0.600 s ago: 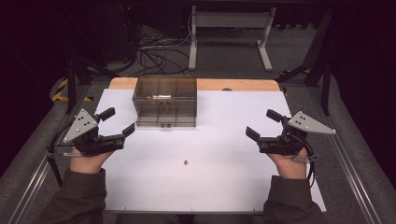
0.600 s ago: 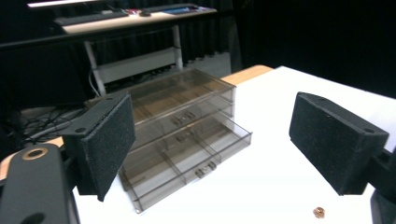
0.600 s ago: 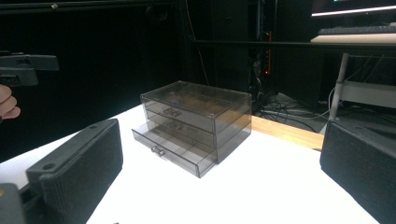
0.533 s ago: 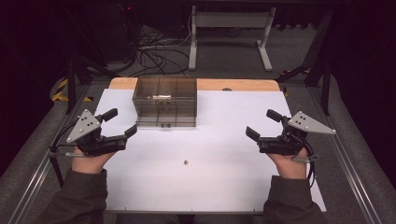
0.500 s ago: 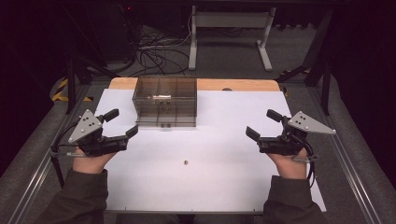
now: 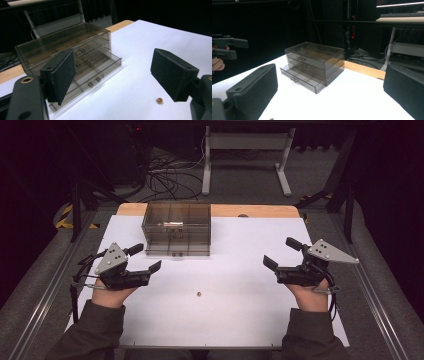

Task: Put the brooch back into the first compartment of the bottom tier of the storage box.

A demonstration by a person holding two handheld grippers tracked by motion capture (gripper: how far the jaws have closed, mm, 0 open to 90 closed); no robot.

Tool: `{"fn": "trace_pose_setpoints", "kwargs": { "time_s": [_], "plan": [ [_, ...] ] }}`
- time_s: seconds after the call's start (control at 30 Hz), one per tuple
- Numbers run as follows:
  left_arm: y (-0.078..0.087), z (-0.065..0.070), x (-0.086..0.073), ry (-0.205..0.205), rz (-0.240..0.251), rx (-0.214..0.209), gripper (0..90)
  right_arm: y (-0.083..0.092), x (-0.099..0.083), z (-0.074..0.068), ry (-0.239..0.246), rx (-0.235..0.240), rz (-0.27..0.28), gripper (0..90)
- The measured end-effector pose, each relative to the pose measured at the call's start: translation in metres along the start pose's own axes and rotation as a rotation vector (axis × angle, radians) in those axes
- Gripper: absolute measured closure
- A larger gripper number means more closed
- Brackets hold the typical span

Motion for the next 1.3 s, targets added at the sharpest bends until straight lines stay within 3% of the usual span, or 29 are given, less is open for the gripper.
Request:
{"fn": "trace_pose_setpoints", "kwargs": {
  "time_s": [1.0, 1.3],
  "plan": [
    [-0.042, 0.024, -0.034, -0.025, -0.109, -0.073, 30.1, 0.000, 0.001, -0.001, 0.004, -0.004, -0.004, 0.2],
    [-0.059, 0.037, -0.046, -0.042, -0.153, -0.117, 32.7, 0.000, 0.001, -0.001, -0.001, -0.005, -0.007, 0.2]
  ]
}}
Point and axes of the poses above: each handheld gripper's, and its own axes: y roughly backward along the jaws, x roughly out of its top, z roughly to its right, the point moved 6 cm from there along -y, roughly forward along the jaws, and after that the axes turned 7 degrees about y, right-handed, at the moved point
